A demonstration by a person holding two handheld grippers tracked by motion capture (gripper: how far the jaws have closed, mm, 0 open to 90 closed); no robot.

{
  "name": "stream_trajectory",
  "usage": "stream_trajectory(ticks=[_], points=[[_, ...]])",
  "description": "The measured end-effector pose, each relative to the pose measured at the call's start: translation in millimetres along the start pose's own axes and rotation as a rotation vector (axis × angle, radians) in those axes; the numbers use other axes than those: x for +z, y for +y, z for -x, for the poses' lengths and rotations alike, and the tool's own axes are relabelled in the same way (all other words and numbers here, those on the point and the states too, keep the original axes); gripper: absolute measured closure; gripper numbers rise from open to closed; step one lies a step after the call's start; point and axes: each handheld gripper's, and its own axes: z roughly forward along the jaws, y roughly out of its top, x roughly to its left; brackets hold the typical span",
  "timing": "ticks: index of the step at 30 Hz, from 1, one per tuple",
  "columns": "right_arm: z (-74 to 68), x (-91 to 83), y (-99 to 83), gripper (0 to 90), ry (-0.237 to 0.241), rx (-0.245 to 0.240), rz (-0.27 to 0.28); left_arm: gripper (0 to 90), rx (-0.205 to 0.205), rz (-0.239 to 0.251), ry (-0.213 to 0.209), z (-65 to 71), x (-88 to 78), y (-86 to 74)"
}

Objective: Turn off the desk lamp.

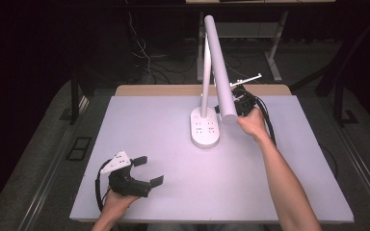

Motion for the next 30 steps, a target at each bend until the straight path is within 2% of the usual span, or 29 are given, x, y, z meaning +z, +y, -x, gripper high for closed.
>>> stream_trajectory(ticks=[6,13,21,26,30], points=[[7.8,10.2,-2.1,90.0,0.0,0.022,-0.022,0.0,0.004,-0.003,-0.005,0.7,0.3,0.1],[12.0,25.5,-5.4,90.0,-0.004,0.042,-0.029,0.0,0.002,-0.002,-0.004,0.3,0.1,0.0],[13.6,38.9,-7.8,90.0,-0.014,0.061,-0.011,0.0,0.005,-0.004,-0.004,0.6,0.3,0.0],[17.3,46.6,-10.2,90.0,-0.037,0.085,-0.018,0.0,0.003,-0.005,-0.003,0.3,0.4,0.0],[19.1,53.5,-12.5,90.0,-0.055,0.086,-0.027,0.0,0.007,-0.005,-0.003,0.7,0.3,0.1]])
